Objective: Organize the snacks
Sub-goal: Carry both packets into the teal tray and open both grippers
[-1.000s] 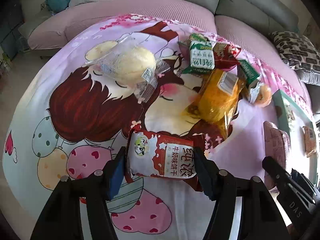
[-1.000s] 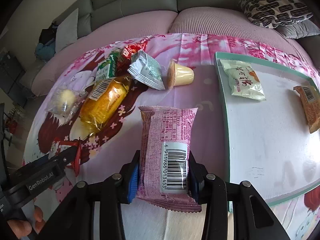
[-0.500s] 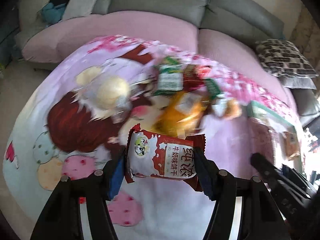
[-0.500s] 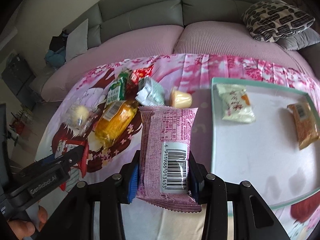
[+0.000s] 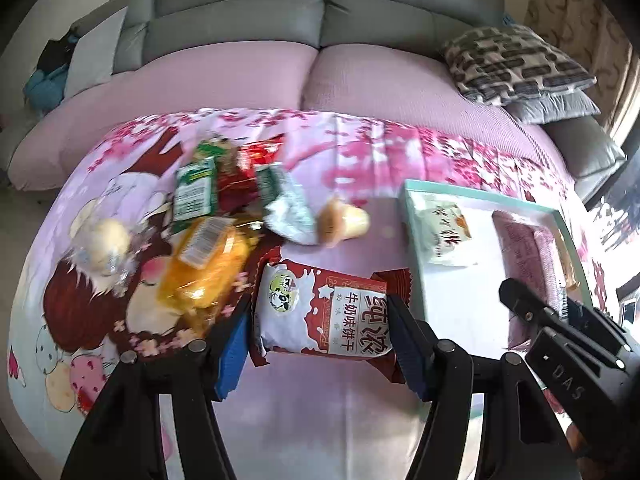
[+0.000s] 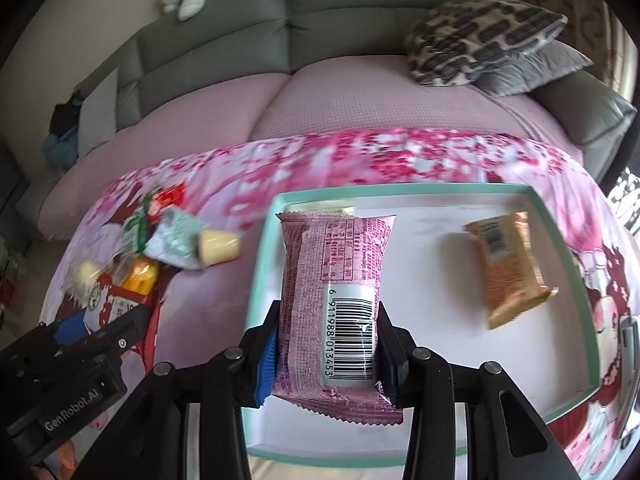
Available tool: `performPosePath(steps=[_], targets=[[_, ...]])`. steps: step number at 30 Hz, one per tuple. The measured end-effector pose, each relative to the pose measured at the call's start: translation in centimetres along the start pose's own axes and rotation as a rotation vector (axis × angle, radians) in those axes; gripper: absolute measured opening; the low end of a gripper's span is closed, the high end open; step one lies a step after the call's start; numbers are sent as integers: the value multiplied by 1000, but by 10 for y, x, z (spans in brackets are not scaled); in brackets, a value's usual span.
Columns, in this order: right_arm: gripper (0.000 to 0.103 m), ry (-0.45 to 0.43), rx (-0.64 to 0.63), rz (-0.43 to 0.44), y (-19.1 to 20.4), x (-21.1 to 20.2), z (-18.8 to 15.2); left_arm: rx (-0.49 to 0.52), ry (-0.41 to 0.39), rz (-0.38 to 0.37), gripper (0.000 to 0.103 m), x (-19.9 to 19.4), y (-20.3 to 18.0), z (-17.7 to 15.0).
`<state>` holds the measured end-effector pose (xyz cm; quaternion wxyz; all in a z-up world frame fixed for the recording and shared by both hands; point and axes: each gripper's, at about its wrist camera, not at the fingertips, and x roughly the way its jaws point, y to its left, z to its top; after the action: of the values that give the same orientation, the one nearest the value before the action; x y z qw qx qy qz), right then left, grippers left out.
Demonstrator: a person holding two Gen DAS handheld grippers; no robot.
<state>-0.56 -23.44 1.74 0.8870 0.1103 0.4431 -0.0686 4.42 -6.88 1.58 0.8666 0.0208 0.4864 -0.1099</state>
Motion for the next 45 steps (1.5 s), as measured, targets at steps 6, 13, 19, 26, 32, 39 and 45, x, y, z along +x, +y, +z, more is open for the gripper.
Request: performPosePath(steps=[6,13,19,26,32,39,45], targets=[[44,-2,30,-49,-31,2,5,85,3,0,66,9,-41,8],[44,21,80,-84,-60,8,5,177,15,-33,66,20,-84,14],[44,43,120,-119,-77,13,1,229,34,-48,66,34,-105,9],[44,65,151,-128,-85,18,-3,236,53,-58,66,41,-108,6],[44,76,157,-142,-84,18,-4,234,56,-68,67,39,-109,4],[46,69,159,-149,-84,15,-4,238,57,-75,68,34,-108,4],[46,70,140,-152,-80,15,-3,218,54,-71,68,32,-101,5]])
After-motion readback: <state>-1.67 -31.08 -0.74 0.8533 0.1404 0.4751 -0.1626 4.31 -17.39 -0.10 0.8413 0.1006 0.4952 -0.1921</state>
